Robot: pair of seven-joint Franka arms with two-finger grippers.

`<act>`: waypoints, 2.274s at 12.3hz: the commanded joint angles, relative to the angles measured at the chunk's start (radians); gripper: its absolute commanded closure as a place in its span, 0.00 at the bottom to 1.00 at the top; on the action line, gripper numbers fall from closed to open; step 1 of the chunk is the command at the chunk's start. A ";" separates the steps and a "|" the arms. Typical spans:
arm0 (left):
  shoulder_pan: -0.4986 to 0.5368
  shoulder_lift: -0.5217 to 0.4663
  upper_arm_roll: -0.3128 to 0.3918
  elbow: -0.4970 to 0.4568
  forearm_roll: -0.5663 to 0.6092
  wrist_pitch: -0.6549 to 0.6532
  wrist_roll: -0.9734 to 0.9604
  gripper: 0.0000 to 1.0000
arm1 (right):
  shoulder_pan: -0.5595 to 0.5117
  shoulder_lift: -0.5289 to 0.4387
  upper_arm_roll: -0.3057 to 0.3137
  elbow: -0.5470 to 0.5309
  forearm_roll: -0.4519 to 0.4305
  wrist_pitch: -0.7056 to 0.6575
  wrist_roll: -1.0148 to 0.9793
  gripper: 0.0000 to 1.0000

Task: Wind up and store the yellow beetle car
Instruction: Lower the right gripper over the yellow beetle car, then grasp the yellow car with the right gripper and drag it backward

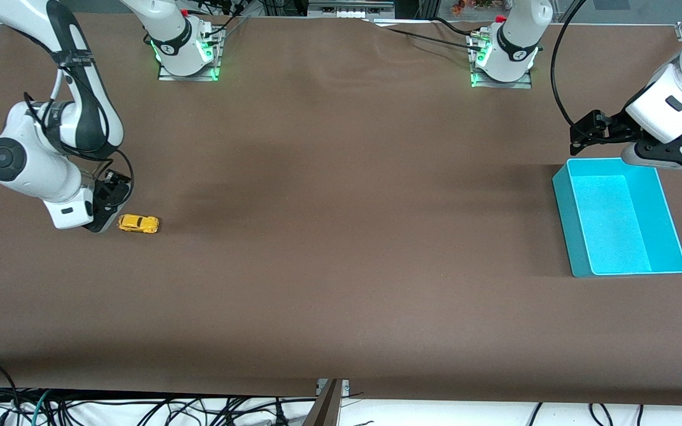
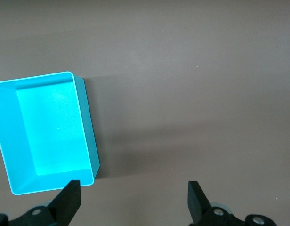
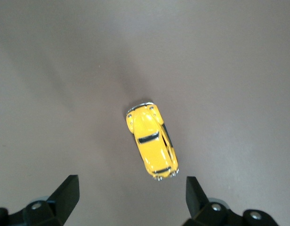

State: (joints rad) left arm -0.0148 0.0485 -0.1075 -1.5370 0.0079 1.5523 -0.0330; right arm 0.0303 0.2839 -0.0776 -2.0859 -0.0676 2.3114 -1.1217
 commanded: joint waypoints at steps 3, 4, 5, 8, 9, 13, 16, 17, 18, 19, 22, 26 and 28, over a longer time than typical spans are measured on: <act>0.001 0.013 -0.004 0.031 0.006 -0.023 0.001 0.00 | -0.029 0.027 0.002 -0.106 0.000 0.247 -0.235 0.00; 0.001 0.013 -0.004 0.031 0.006 -0.023 0.001 0.00 | -0.044 0.047 0.002 -0.106 0.000 0.281 -0.278 0.00; 0.001 0.013 -0.004 0.031 0.006 -0.023 0.001 0.00 | -0.059 0.066 0.004 -0.106 0.005 0.310 -0.332 0.00; 0.001 0.013 -0.004 0.031 0.006 -0.023 0.001 0.00 | -0.076 0.101 0.007 -0.106 0.009 0.364 -0.415 0.00; 0.001 0.013 -0.004 0.031 0.006 -0.023 0.001 0.00 | -0.076 0.106 0.007 -0.106 0.011 0.373 -0.421 0.00; 0.001 0.013 -0.004 0.031 0.006 -0.023 -0.001 0.00 | -0.075 0.110 0.022 -0.106 0.009 0.378 -0.423 0.01; 0.001 0.013 -0.004 0.031 0.006 -0.023 -0.001 0.00 | -0.075 0.127 0.028 -0.111 0.009 0.402 -0.438 0.01; 0.001 0.013 -0.004 0.031 0.006 -0.023 -0.001 0.00 | -0.075 0.129 0.028 -0.111 0.009 0.404 -0.438 0.05; 0.001 0.013 -0.004 0.031 0.006 -0.023 -0.002 0.00 | -0.075 0.133 0.028 -0.111 0.009 0.405 -0.438 0.12; 0.001 0.013 -0.004 0.031 0.006 -0.023 -0.002 0.00 | -0.075 0.133 0.028 -0.111 0.011 0.405 -0.438 0.20; 0.001 0.013 -0.004 0.031 0.006 -0.023 -0.002 0.00 | -0.073 0.132 0.028 -0.109 0.011 0.405 -0.437 0.38; 0.001 0.013 -0.004 0.031 0.006 -0.023 -0.002 0.00 | -0.073 0.132 0.030 -0.109 0.011 0.402 -0.432 0.59; 0.001 0.013 -0.004 0.031 0.006 -0.023 -0.002 0.00 | -0.073 0.133 0.033 -0.109 0.012 0.402 -0.432 0.62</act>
State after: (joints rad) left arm -0.0148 0.0485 -0.1075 -1.5370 0.0079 1.5514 -0.0330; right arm -0.0369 0.4179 -0.0548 -2.1886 -0.0673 2.7001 -1.5383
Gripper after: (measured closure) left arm 0.000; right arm 0.586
